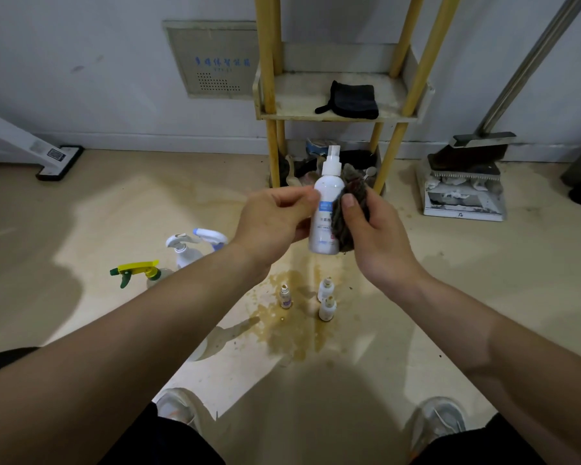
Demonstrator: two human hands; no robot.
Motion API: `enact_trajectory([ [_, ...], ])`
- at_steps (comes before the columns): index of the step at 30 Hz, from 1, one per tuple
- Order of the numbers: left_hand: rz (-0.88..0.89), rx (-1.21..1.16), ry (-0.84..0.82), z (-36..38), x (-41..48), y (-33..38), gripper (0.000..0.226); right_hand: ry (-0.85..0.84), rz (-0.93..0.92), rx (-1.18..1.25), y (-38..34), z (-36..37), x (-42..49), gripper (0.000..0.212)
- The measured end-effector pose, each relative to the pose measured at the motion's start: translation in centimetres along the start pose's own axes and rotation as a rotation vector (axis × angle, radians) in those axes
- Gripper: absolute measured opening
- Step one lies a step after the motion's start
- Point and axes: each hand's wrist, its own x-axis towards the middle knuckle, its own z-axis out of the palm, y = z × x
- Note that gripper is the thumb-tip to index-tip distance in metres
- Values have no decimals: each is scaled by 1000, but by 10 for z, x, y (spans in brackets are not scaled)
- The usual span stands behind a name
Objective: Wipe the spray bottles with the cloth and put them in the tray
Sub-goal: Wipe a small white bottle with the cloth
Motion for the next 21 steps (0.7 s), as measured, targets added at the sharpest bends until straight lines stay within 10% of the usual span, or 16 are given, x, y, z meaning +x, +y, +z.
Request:
enact_trajectory([
  [11,37,219,15,-11,-4,-4,16,-286,184,157,1,-12,4,41],
  [21,-62,324,-317,-42,11,35,20,-566,379,455,-14,-13,-5,36],
])
